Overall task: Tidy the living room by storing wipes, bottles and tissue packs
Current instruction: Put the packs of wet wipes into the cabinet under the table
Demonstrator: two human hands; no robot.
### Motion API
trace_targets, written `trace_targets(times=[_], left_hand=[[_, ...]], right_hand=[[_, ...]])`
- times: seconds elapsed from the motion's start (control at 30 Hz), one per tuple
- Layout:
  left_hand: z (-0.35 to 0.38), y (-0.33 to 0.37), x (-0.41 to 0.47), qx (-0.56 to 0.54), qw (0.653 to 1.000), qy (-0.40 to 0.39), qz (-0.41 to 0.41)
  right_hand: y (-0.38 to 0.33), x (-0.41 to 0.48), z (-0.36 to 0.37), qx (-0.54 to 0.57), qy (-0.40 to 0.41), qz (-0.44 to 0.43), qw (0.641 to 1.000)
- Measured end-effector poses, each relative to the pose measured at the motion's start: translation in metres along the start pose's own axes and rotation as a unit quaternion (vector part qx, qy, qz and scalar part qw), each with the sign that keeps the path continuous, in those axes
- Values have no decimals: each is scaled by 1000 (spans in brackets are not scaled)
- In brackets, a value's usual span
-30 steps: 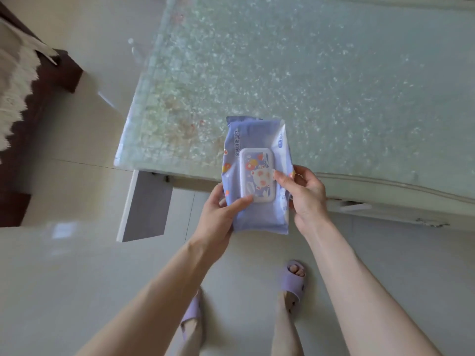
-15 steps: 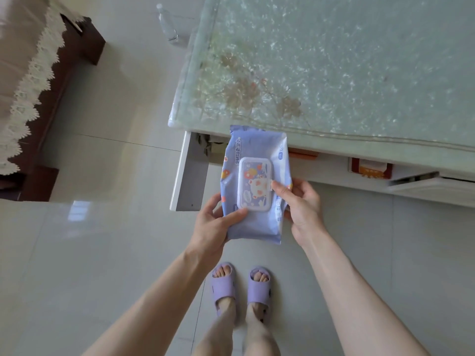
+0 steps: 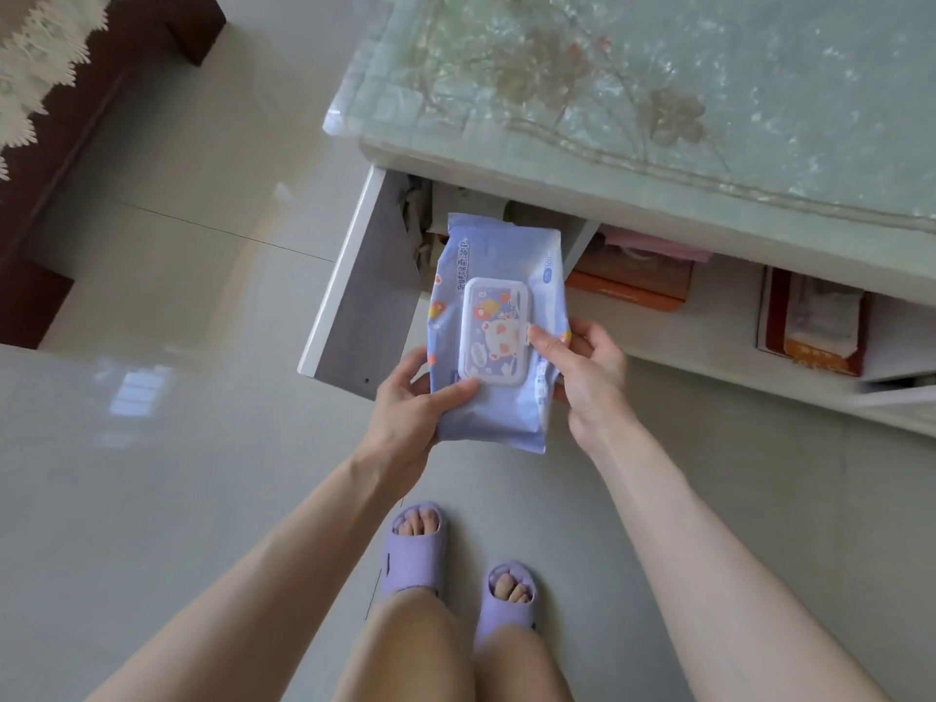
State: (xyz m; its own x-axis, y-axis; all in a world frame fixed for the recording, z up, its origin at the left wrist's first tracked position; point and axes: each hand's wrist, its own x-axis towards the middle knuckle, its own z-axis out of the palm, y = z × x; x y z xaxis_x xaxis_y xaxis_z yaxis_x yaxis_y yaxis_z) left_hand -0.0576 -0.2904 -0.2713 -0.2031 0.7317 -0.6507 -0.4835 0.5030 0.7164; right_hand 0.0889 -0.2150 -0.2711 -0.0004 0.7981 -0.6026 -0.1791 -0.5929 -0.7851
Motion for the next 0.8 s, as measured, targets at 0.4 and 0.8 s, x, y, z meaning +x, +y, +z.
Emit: trace_targets(times=[0.4,0.8], left_hand=[[-4,-44,138,-14,996,26,88],[-1,-28,201,-92,980,33,171]], right_hand=[[52,135,15,-2,2,-79,997],[44,199,52,65,-44,-171,982]])
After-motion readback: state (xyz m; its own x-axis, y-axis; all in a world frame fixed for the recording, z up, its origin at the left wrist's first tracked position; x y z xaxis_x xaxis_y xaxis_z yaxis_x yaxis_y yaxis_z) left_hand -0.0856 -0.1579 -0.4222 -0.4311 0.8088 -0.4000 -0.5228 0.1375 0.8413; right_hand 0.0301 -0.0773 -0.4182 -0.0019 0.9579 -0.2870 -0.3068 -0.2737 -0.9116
